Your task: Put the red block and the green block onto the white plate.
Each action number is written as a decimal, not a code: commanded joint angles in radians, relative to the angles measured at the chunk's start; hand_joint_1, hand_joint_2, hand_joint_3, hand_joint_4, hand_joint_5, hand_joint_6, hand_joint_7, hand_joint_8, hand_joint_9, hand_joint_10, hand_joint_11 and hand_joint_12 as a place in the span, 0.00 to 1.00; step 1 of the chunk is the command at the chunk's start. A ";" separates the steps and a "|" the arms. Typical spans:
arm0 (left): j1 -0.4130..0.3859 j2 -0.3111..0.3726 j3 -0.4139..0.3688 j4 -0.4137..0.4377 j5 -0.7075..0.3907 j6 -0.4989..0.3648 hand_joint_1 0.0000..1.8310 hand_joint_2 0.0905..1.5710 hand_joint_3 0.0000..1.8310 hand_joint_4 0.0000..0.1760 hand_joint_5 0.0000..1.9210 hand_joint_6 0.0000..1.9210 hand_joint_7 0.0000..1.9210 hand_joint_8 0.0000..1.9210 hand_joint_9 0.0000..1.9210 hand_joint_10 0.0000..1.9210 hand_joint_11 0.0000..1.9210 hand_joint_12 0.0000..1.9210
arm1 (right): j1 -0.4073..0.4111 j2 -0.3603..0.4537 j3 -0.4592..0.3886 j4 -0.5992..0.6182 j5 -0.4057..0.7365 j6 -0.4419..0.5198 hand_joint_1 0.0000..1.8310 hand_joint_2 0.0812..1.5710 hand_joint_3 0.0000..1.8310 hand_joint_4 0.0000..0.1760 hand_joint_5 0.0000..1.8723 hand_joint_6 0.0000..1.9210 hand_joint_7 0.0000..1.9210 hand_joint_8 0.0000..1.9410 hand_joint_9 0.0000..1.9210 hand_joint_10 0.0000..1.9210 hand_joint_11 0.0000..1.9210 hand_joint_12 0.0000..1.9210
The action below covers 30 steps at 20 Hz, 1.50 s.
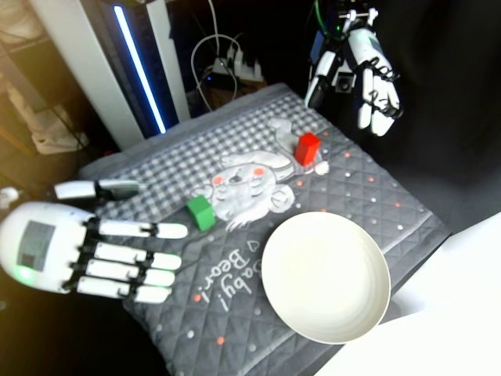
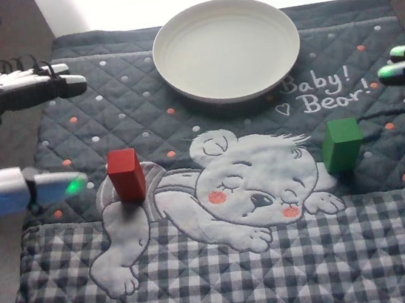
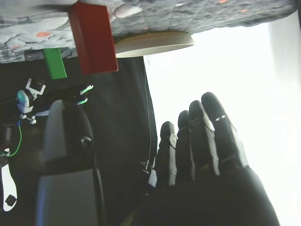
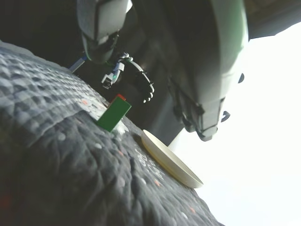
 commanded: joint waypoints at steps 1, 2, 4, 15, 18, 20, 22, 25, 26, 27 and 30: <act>-0.018 -0.007 0.008 0.005 -0.096 -0.003 0.44 0.62 0.00 0.00 0.24 0.00 0.15 0.00 0.12 0.02 0.00 0.44 | 0.009 0.001 0.009 0.026 0.113 0.005 0.52 0.69 0.00 0.29 0.21 0.00 0.13 0.00 0.14 0.00 0.00 0.48; -0.029 -0.014 0.013 0.016 -0.088 -0.003 0.43 0.61 0.00 0.00 0.25 0.00 0.15 0.00 0.12 0.01 0.00 0.44 | 0.009 -0.002 0.012 0.024 0.114 0.005 0.53 0.67 0.00 0.61 0.21 0.00 0.14 0.00 0.14 0.00 0.00 0.48; -0.061 -0.025 0.023 0.047 -0.066 -0.003 0.42 0.60 0.00 0.00 0.24 0.00 0.16 0.00 0.14 0.01 0.00 0.47 | 0.010 -0.005 0.016 0.017 0.116 0.005 0.49 0.66 0.00 0.83 0.19 0.00 0.14 0.00 0.13 0.00 0.00 0.45; -0.154 -0.059 0.050 0.150 0.009 -0.029 0.47 0.55 0.00 0.13 0.18 0.00 0.13 0.00 0.11 0.00 0.00 0.32 | 0.219 -0.060 0.043 -0.164 0.054 0.017 0.49 0.57 0.00 1.00 0.11 0.00 0.11 0.00 0.09 0.00 0.00 0.27; -0.162 -0.068 0.059 0.164 0.052 -0.029 0.49 0.55 0.00 0.00 0.20 0.00 0.13 0.00 0.12 0.00 0.00 0.39 | 0.224 -0.100 0.072 -0.167 0.026 0.037 0.52 0.56 0.00 1.00 0.13 0.00 0.10 0.00 0.09 0.00 0.00 0.30; -0.174 -0.081 0.069 0.182 0.093 -0.029 0.42 0.55 0.00 0.00 0.18 0.00 0.12 0.00 0.12 0.00 0.00 0.41 | 0.226 -0.125 0.091 -0.168 0.006 0.050 0.56 0.55 0.00 0.98 0.15 0.00 0.13 0.00 0.11 0.00 0.00 0.35; -0.183 -0.095 0.081 0.203 0.137 -0.029 0.48 0.57 0.00 0.00 0.19 0.00 0.19 0.01 0.18 0.01 0.00 0.46 | 0.228 -0.148 0.110 -0.168 -0.014 0.062 0.57 0.54 0.00 0.85 0.17 0.00 0.16 0.00 0.13 0.00 0.00 0.33; -0.189 -0.108 0.094 0.226 0.188 -0.029 0.57 0.51 0.00 0.00 0.23 0.00 0.19 0.00 0.16 0.00 0.00 0.45 | 0.231 -0.172 0.128 -0.168 -0.030 0.068 0.58 0.56 0.00 0.77 0.22 0.00 0.22 0.00 0.21 0.00 0.03 0.45; -0.191 -0.111 0.097 0.230 0.197 -0.029 0.56 0.51 0.00 0.00 0.23 0.00 0.15 0.00 0.12 0.00 0.00 0.37 | 0.233 -0.176 0.129 -0.168 -0.031 0.068 0.59 0.56 0.00 0.78 0.23 0.00 0.23 0.00 0.22 0.01 0.05 0.47; -0.193 -0.113 0.100 0.234 0.204 -0.029 0.53 0.52 0.00 0.00 0.23 0.00 0.15 0.00 0.12 0.00 0.00 0.32 | 0.235 -0.179 0.130 -0.168 -0.031 0.068 0.59 0.56 0.00 0.74 0.24 0.01 0.24 0.01 0.23 0.01 0.06 0.48; -0.195 -0.119 0.107 0.236 0.215 -0.029 0.55 0.53 0.00 0.00 0.25 0.00 0.22 0.00 0.20 0.00 0.00 0.45 | 0.241 -0.189 0.135 -0.169 -0.031 0.068 0.56 0.59 0.00 0.50 0.29 0.01 0.26 0.00 0.24 0.00 0.04 0.55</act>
